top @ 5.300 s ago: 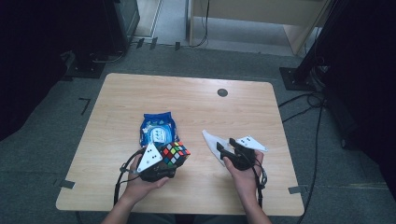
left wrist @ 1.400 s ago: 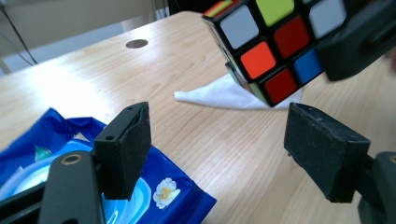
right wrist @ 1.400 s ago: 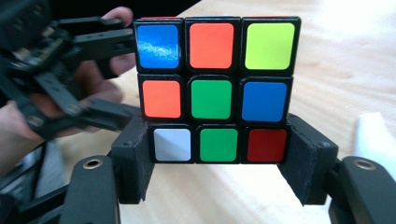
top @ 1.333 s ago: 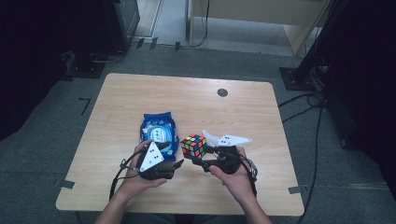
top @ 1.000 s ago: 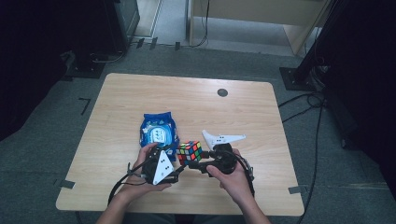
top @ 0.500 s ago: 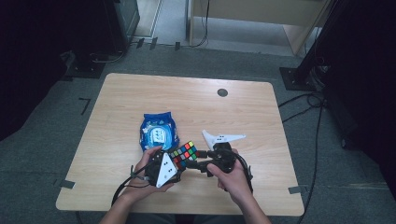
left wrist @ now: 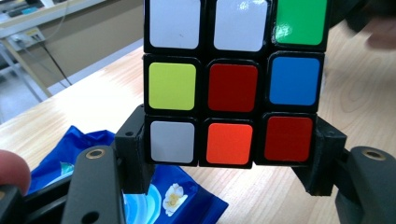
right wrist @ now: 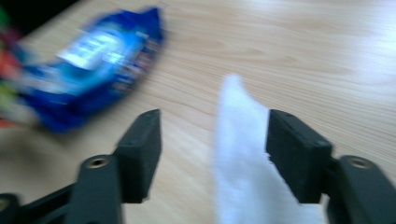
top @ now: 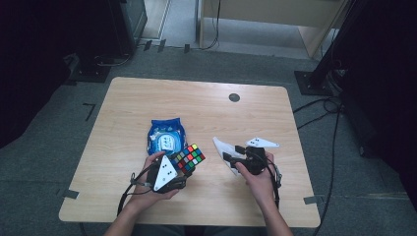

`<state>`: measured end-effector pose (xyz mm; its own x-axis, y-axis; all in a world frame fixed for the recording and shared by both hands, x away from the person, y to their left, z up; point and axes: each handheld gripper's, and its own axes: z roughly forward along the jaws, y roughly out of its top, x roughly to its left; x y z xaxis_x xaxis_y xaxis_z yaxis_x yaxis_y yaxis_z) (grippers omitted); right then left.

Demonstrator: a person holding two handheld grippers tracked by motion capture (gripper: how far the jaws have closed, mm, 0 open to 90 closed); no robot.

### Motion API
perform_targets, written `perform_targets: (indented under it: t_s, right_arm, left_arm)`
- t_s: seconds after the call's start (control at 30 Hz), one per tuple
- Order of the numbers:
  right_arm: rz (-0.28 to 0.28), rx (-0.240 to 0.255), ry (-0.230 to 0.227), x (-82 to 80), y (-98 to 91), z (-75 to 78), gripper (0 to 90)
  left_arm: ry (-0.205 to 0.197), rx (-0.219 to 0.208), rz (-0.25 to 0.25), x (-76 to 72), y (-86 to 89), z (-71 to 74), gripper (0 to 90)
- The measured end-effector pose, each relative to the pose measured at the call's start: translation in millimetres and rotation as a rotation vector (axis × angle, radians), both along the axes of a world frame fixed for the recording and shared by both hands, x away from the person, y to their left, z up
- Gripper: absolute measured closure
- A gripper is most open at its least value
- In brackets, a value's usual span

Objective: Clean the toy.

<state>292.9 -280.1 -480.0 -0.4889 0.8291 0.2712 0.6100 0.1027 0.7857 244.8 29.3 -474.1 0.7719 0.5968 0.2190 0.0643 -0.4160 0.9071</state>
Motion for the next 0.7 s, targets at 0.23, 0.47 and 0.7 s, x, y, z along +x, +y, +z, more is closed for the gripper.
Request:
perform_targets:
  t_s: [0.23,0.47,0.7]
  right_arm:
    - [-0.039,-0.146,0.006,12.3,2.2,-27.4,51.1]
    - [-0.044,-0.201,0.02,9.7,1.1,-34.9,88.0]
    - [0.01,-0.069,-0.019,0.9,-0.8,-12.7,90.0]
  left_arm:
    - [0.053,-0.028,-0.032,3.1,2.0,-0.4,33.9]
    - [0.072,-0.067,-0.042,2.6,5.6,2.4,34.0]
    - [0.087,-0.078,-0.057,2.0,5.3,2.7,33.9]
